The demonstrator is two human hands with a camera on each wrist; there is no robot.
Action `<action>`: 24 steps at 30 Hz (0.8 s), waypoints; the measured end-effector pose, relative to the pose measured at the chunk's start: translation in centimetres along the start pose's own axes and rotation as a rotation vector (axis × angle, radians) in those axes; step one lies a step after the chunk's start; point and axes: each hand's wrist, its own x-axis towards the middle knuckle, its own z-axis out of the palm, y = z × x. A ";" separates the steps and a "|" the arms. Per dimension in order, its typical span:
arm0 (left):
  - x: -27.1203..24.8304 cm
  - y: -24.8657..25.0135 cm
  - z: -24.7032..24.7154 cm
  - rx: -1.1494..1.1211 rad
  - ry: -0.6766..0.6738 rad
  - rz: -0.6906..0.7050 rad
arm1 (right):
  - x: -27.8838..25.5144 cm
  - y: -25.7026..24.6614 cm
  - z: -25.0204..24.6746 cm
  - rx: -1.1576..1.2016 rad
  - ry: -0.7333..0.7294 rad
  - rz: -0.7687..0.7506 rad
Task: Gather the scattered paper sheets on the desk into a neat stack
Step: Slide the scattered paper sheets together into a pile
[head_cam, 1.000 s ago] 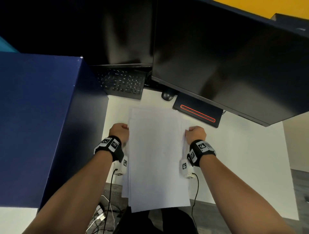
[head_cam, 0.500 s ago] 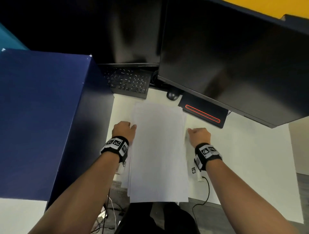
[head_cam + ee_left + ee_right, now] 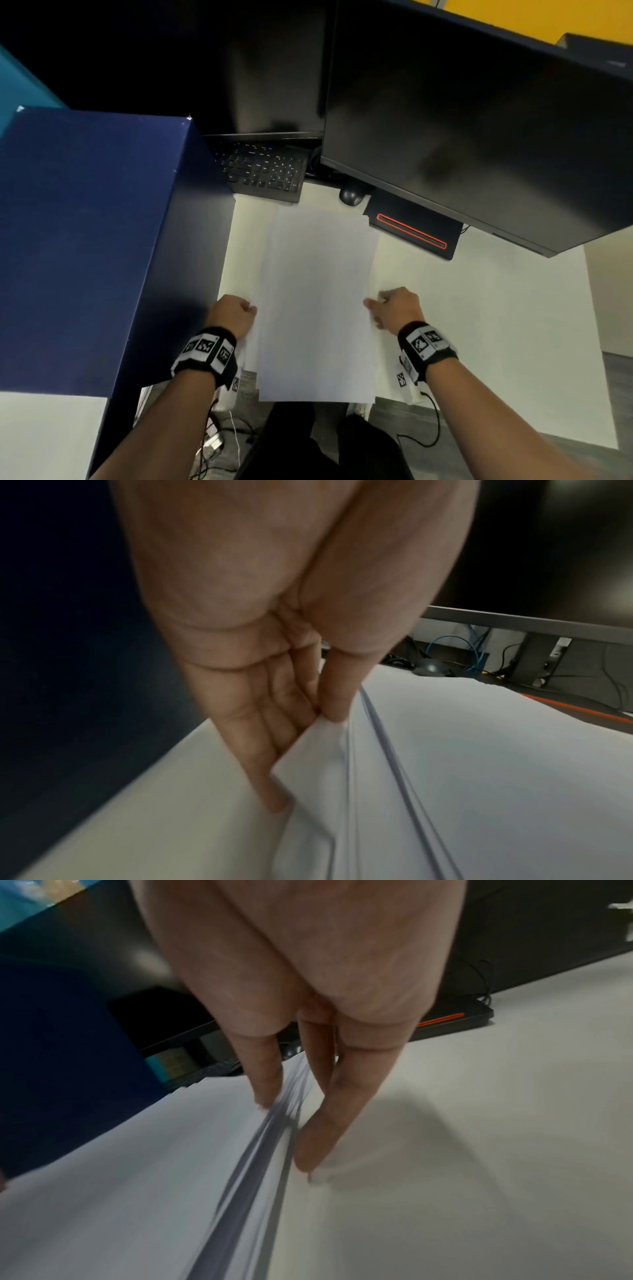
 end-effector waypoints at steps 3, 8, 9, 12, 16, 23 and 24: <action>-1.6 -0.3 1.4 -0.047 0.000 -0.013 | -0.9 -0.1 1.4 -0.111 0.038 -0.060; -2.4 0.0 1.6 -0.091 0.024 0.013 | -0.9 -0.9 1.3 -0.044 0.047 -0.049; -2.3 -0.5 1.5 -0.056 0.036 0.018 | -1.0 -0.6 0.9 -0.051 0.052 -0.046; -3.2 -1.2 1.6 0.077 0.037 0.005 | -1.5 0.7 0.8 -0.123 0.023 -0.035; -4.8 -0.4 3.2 0.195 0.002 -0.011 | -3.2 1.4 2.8 -0.280 -0.038 -0.062; -2.8 -0.8 1.7 -0.011 0.068 0.019 | -1.6 1.5 0.8 -0.053 0.098 -0.028; -1.8 0.0 1.2 -0.071 0.102 0.025 | -0.9 0.9 0.6 -0.004 0.125 -0.045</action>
